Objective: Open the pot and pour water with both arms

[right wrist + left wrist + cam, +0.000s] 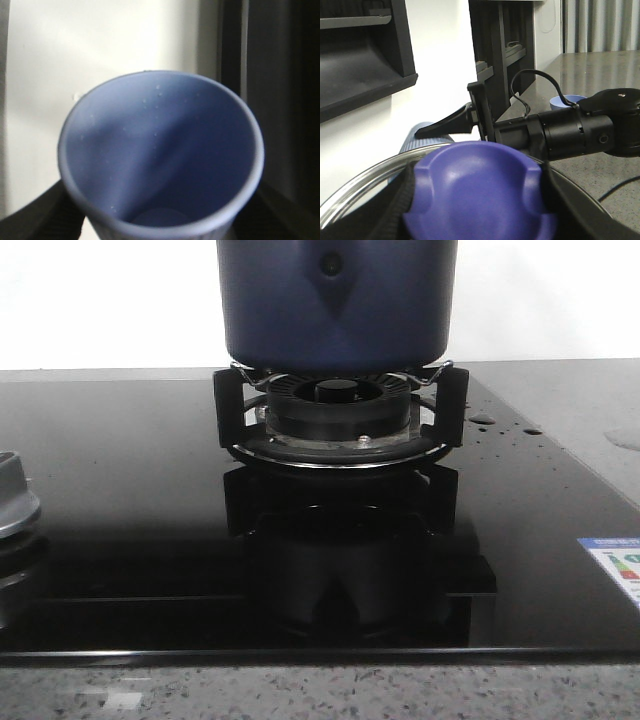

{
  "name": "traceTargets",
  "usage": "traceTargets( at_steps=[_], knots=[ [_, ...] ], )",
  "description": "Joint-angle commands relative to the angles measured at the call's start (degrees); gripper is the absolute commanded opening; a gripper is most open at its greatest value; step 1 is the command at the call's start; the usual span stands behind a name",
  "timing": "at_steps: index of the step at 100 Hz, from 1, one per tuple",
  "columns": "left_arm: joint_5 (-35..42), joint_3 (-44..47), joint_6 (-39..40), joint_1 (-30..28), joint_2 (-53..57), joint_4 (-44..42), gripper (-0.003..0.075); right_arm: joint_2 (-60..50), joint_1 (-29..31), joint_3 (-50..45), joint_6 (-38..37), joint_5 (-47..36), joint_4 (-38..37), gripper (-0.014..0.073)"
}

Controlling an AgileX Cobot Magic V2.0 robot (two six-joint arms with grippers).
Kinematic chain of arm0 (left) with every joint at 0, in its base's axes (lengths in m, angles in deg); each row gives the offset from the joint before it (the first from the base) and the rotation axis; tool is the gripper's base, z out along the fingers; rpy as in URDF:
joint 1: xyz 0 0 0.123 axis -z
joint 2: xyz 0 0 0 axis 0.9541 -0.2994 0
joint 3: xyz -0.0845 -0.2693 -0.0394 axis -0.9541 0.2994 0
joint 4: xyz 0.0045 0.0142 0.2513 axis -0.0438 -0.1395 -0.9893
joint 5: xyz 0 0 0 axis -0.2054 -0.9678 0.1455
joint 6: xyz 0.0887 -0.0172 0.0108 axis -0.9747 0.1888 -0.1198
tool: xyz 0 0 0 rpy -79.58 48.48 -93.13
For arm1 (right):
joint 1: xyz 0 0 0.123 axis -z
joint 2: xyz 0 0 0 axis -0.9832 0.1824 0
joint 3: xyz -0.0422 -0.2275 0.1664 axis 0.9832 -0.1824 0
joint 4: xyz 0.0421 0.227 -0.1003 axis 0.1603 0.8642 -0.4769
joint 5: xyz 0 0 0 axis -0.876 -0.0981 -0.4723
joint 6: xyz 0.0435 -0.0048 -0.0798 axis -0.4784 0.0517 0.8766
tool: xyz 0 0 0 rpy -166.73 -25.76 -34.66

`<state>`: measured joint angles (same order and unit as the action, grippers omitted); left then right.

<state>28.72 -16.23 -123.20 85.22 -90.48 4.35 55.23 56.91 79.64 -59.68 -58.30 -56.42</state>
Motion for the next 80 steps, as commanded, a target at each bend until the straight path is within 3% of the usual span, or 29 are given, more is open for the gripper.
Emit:
traceTargets(
  at_steps=[1,18,29,43,58,80],
  knots=[
    [0.27,-1.82,0.62,-0.10,1.68,5.32,0.0230,-3.38,0.01,1.42,-8.70,7.03,7.19,0.0206],
    [0.27,-1.82,0.62,-0.10,1.68,5.22,0.0230,-6.53,0.37,1.42,-14.85,21.69,23.42,0.0206],
    [0.27,-1.82,0.62,-0.10,1.68,5.22,0.0230,-9.57,3.06,-1.41,-14.85,22.98,31.57,0.0206],
    [0.03,-1.82,0.62,0.01,1.68,5.22,0.0230,-15.41,9.07,-11.44,-21.15,13.53,34.20,0.0206],
    [0.03,-1.82,0.62,0.01,1.68,5.22,0.0230,-20.45,19.01,-24.67,-30.38,-2.37,34.20,0.0206],
    [0.03,-1.82,0.62,0.01,1.68,5.22,0.0230,-21.59,30.38,-38.97,-32.66,-19.19,34.79,0.0206]
  ],
)
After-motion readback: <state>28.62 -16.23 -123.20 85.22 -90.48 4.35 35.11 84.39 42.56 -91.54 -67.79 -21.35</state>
